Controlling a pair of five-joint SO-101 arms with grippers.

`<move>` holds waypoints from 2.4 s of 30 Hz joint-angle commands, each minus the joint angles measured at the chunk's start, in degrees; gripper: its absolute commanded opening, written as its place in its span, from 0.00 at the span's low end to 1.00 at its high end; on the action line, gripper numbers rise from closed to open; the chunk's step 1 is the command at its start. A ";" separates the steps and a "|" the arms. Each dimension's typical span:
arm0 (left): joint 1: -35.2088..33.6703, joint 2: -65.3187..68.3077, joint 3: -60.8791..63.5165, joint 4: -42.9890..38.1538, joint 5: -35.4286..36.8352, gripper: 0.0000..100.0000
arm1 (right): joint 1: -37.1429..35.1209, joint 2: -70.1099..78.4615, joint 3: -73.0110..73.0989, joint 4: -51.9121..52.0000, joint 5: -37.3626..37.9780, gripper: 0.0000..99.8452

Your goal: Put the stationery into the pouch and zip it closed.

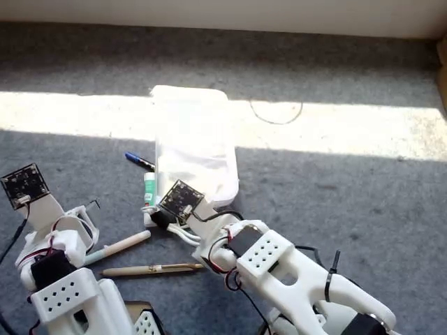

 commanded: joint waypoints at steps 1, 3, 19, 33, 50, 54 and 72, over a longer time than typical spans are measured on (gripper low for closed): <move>-0.13 -0.84 -0.57 -0.53 0.35 0.28 | -0.66 0.40 -4.53 -3.56 0.62 0.21; -0.13 -0.84 -0.57 -0.53 0.35 0.28 | -0.75 0.40 -4.70 -5.32 0.70 0.21; -0.04 -0.84 -0.57 -0.53 0.35 0.28 | -3.91 8.13 -5.23 -6.02 0.35 0.21; -0.04 -0.84 0.22 -0.88 0.26 0.28 | -3.47 17.19 -10.95 -5.85 0.70 0.02; -0.04 -0.84 0.22 -0.88 0.26 0.28 | 9.54 -1.63 -15.34 14.99 0.79 0.00; -0.04 -0.84 0.22 -0.88 0.26 0.28 | 14.64 -6.29 -13.32 18.68 5.71 0.00; -0.04 -0.84 0.22 -0.88 0.26 0.28 | 19.38 -19.65 -12.53 33.01 10.81 0.26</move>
